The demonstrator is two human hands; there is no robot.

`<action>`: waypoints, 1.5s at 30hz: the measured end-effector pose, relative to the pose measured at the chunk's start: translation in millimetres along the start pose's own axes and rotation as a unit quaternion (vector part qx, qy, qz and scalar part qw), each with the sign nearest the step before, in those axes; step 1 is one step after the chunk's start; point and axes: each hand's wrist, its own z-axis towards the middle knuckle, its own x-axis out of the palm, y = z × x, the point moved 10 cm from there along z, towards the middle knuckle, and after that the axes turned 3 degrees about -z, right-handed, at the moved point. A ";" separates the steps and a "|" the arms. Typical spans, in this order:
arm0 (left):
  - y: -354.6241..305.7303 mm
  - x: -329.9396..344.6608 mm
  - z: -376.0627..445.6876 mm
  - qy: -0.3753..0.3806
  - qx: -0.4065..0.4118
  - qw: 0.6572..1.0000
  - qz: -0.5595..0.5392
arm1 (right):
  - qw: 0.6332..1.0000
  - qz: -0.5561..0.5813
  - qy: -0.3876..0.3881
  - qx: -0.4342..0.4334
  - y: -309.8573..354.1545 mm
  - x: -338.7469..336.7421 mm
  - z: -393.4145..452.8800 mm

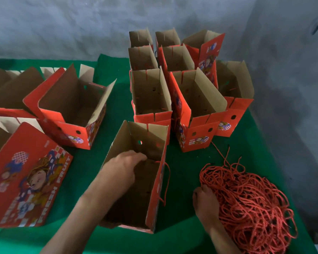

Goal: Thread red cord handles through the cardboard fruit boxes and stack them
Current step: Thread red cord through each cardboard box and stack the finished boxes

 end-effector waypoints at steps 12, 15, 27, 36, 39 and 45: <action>40.2 -62.3 13.9 -0.011 0.170 0.959 0.227 | 0.960 0.271 -0.066 -0.025 39.1 -21.9 11.5; 26.6 -59.5 12.3 -0.016 0.191 0.959 0.211 | 0.934 0.343 -0.101 0.006 18.6 -28.9 13.7; -44.8 -0.7 18.7 0.052 0.168 0.984 0.037 | 0.761 0.617 -0.142 0.140 -40.6 -47.8 -18.2; -47.2 51.2 23.8 0.261 0.018 0.932 -0.252 | 0.796 0.605 -0.009 -0.020 51.4 -57.1 -14.3; -52.2 65.1 20.4 0.306 0.003 0.905 -0.294 | 0.790 0.612 -0.034 -0.001 55.0 -57.6 -4.4; -61.7 74.8 14.5 0.343 0.001 0.867 -0.363 | 0.805 0.591 -0.037 0.025 56.5 -52.9 5.2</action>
